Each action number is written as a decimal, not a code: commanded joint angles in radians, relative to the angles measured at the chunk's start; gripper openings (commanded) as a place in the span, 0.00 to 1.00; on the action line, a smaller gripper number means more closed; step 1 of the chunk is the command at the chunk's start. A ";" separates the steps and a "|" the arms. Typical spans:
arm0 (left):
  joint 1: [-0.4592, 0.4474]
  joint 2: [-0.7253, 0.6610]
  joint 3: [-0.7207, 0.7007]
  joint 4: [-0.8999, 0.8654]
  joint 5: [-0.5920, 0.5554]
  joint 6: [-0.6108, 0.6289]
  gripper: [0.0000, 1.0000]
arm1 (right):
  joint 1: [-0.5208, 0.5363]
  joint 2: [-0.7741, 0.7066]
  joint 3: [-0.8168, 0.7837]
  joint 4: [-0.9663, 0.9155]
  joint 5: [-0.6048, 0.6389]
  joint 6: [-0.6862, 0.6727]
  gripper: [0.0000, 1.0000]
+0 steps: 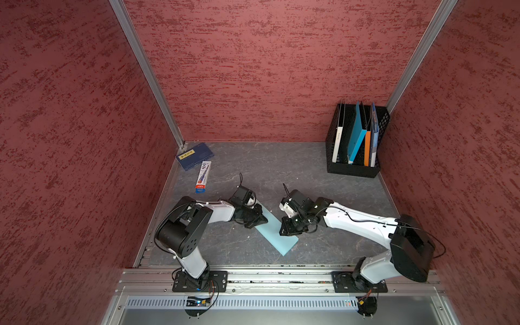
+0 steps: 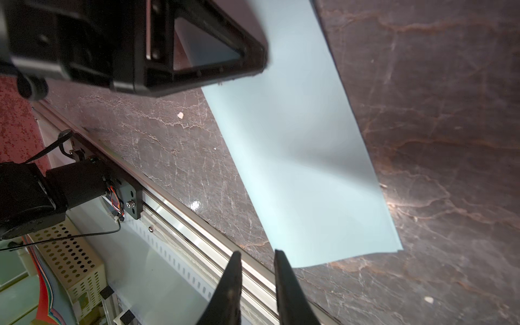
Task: Fold the rectangular paper in half along the long edge
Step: Move the paper to the center of the board, then reset both arms
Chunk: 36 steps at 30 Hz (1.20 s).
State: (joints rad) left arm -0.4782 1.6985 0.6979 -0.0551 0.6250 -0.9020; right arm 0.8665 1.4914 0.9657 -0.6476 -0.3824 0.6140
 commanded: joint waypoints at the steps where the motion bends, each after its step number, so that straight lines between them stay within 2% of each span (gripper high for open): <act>1: 0.054 0.062 0.027 0.005 -0.112 0.025 0.00 | -0.009 -0.017 0.015 0.001 0.008 -0.024 0.24; 5: 0.105 0.114 0.113 0.006 -0.100 0.059 0.00 | -0.025 -0.017 0.033 -0.004 0.023 -0.038 0.24; 10: 0.166 0.147 0.152 0.017 -0.080 0.068 0.00 | -0.035 -0.003 0.058 -0.009 0.031 -0.056 0.24; 13: 0.157 0.086 0.160 -0.020 -0.084 0.076 0.00 | -0.038 -0.023 0.085 -0.021 0.060 -0.064 0.27; 15: 0.141 0.000 0.169 -0.070 -0.106 0.109 0.01 | -0.043 -0.068 0.097 -0.026 0.129 -0.066 0.38; 16: 0.136 -0.053 0.175 -0.089 -0.107 0.126 0.04 | -0.047 -0.095 0.100 -0.026 0.187 -0.063 0.71; 17: 0.132 -0.108 0.175 -0.096 -0.102 0.141 0.10 | -0.050 -0.119 0.100 -0.024 0.251 -0.066 0.99; 18: 0.129 -0.159 0.180 -0.103 -0.103 0.157 0.20 | -0.052 -0.143 0.103 -0.027 0.315 -0.069 0.99; 20: 0.125 -0.269 0.207 -0.156 -0.129 0.202 0.47 | -0.061 -0.198 0.098 -0.026 0.479 -0.079 0.99; 21: 0.124 -0.310 0.218 -0.176 -0.140 0.223 0.67 | -0.072 -0.223 0.096 -0.026 0.540 -0.086 0.99; 22: 0.125 -0.359 0.228 -0.198 -0.152 0.242 1.00 | -0.083 -0.249 0.093 -0.029 0.629 -0.089 0.99; 25: 0.136 -0.480 0.249 -0.291 -0.225 0.297 1.00 | -0.128 -0.320 0.085 -0.066 0.858 -0.078 0.99; 27: 0.147 -0.545 0.271 -0.399 -0.334 0.349 1.00 | -0.165 -0.356 0.090 -0.102 0.986 -0.066 0.99; 29: 0.167 -0.608 0.284 -0.518 -0.513 0.390 1.00 | -0.171 -0.391 0.079 -0.144 1.211 -0.049 0.99; 30: 0.172 -0.636 0.275 -0.544 -0.599 0.402 1.00 | -0.178 -0.408 0.064 -0.143 1.282 -0.057 0.99; 31: 0.180 -0.665 0.262 -0.565 -0.702 0.411 1.00 | -0.191 -0.435 0.022 -0.091 1.328 -0.111 0.99; 32: 0.193 -0.692 0.244 -0.570 -0.781 0.411 1.00 | -0.206 -0.472 -0.048 0.049 1.350 -0.228 0.99; 33: 0.207 -0.712 0.216 -0.539 -0.796 0.438 1.00 | -0.221 -0.507 -0.150 0.249 1.356 -0.384 0.99; 34: 0.220 -0.742 0.149 -0.412 -0.727 0.575 1.00 | -0.234 -0.555 -0.279 0.521 1.330 -0.581 0.99; 35: 0.231 -0.771 0.102 -0.319 -0.631 0.728 1.00 | -0.243 -0.597 -0.370 0.554 1.323 -0.601 0.99; 36: 0.240 -0.804 0.054 -0.247 -0.538 0.862 1.00 | -0.258 -0.640 -0.485 0.895 1.217 -0.786 0.99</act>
State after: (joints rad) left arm -0.2539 0.9390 0.8429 -0.4187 0.0433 -0.3805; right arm 0.6353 0.9047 0.6727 -0.2905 0.8059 0.2150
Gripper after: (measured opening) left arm 0.996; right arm 0.989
